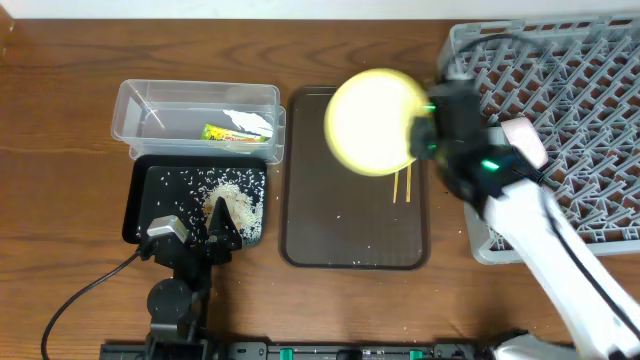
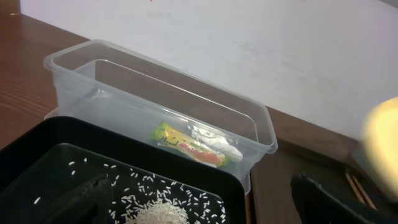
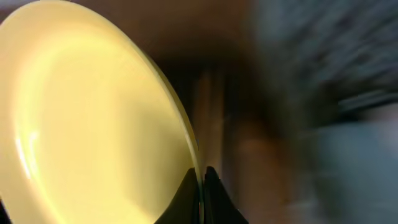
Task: Sort waste into correct bins and load items into the dishwasher rack
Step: 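Grasp the yellow plate with the right gripper and lift toward rack, then lower the yellow plate upright into the rack slots and open right gripper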
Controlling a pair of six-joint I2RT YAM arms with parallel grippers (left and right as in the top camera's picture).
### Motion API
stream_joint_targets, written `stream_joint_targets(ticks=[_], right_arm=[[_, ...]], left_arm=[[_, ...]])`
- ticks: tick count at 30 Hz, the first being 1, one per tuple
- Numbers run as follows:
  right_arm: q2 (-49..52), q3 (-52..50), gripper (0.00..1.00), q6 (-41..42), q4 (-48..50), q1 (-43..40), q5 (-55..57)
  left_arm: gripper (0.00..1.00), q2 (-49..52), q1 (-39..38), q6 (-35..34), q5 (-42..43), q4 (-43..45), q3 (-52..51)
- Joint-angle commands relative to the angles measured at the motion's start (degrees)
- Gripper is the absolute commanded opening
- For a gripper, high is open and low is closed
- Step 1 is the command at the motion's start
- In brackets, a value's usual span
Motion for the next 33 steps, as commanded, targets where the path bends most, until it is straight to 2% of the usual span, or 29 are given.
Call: stream_joint_targets(ticks=[1, 6, 12, 16, 21, 26, 31, 33], right_arm=[[-5.5, 0.3, 0.01, -7.3, -0.7, -3.1, 18.6], [-10.7, 0.3, 0.01, -11.8, -0.7, -8.3, 24.1], [-10.7, 0.3, 0.01, -13.2, 2.9, -15.8, 31.9], [-9.6, 0.3, 0.01, -20.4, 8.6, -21.3, 31.9], [-6.6, 0.3, 0.01, -33.6, 14.6, -25.7, 32.6], [-1.7, 0.3, 0.01, -36.3, 14.1, -27.8, 33.9], [4.6, 0.3, 0.01, -42.4, 16.0, -27.7, 34.4], [7.1, 0.3, 0.01, -45.8, 18.4, -27.7, 38.4]], left_arm=[[0.94, -0.3, 0.4, -0.5, -0.1, -0.9, -1.8], [0.94, -0.3, 0.4, -0.5, -0.1, -0.9, -1.8], [0.94, -0.3, 0.4, -0.5, -0.1, -0.9, -1.8], [0.94, -0.3, 0.4, -0.5, -0.1, -0.9, -1.8], [0.94, -0.3, 0.4, -0.5, -0.1, -0.9, -1.8], [0.94, -0.3, 0.4, -0.5, -0.1, -0.9, -1.8], [0.94, -0.3, 0.4, -0.5, -0.1, -0.9, -1.8], [0.94, -0.3, 0.4, -0.5, -0.1, -0.9, -1.8]])
